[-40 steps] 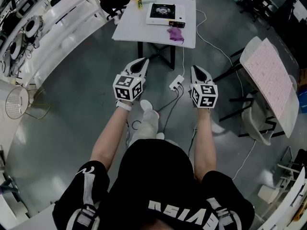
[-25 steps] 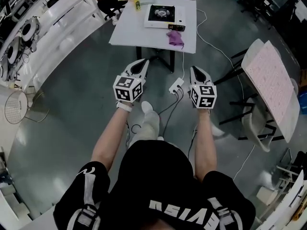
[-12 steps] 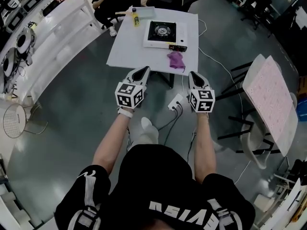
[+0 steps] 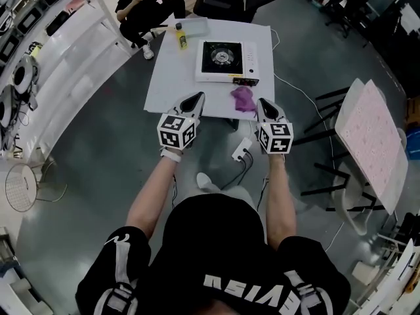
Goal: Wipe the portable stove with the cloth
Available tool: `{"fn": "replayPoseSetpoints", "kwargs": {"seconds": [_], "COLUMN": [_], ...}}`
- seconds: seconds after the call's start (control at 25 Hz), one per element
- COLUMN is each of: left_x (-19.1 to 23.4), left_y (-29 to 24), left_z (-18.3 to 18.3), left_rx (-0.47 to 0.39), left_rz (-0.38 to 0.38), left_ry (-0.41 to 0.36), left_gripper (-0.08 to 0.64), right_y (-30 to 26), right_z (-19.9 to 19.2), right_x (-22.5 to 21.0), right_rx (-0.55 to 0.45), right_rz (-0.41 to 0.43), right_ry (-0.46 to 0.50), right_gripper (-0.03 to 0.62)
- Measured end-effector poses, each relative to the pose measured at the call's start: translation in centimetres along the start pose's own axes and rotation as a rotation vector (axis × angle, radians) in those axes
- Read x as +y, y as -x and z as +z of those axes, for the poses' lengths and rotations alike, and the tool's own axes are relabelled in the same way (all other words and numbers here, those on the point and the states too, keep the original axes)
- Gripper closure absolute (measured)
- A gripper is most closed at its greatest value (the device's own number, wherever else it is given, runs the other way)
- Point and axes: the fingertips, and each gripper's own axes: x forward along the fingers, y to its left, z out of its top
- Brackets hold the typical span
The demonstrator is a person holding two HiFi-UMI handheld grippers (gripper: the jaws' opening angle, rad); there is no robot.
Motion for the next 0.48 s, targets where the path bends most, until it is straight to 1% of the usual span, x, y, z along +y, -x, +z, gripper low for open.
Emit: {"fn": "replayPoseSetpoints", "kwargs": {"seconds": [0.24,0.48], "left_x": [2.1,2.9], "left_y": [-2.2,-4.4], "left_z": [0.1,-1.6], "left_rx": [0.012,0.044], "left_rz": [-0.026,-0.046], "left_ry": [0.003,0.03], "left_gripper": [0.554,0.554], "right_y": [-2.9,-5.2], "right_z": [-0.5,-2.9], "right_x": [-0.2,-1.2], "right_rx": [0.02,0.064], "right_rz": [-0.016,-0.019], "right_ry": [-0.016,-0.037], "right_gripper": [0.578,0.578]}}
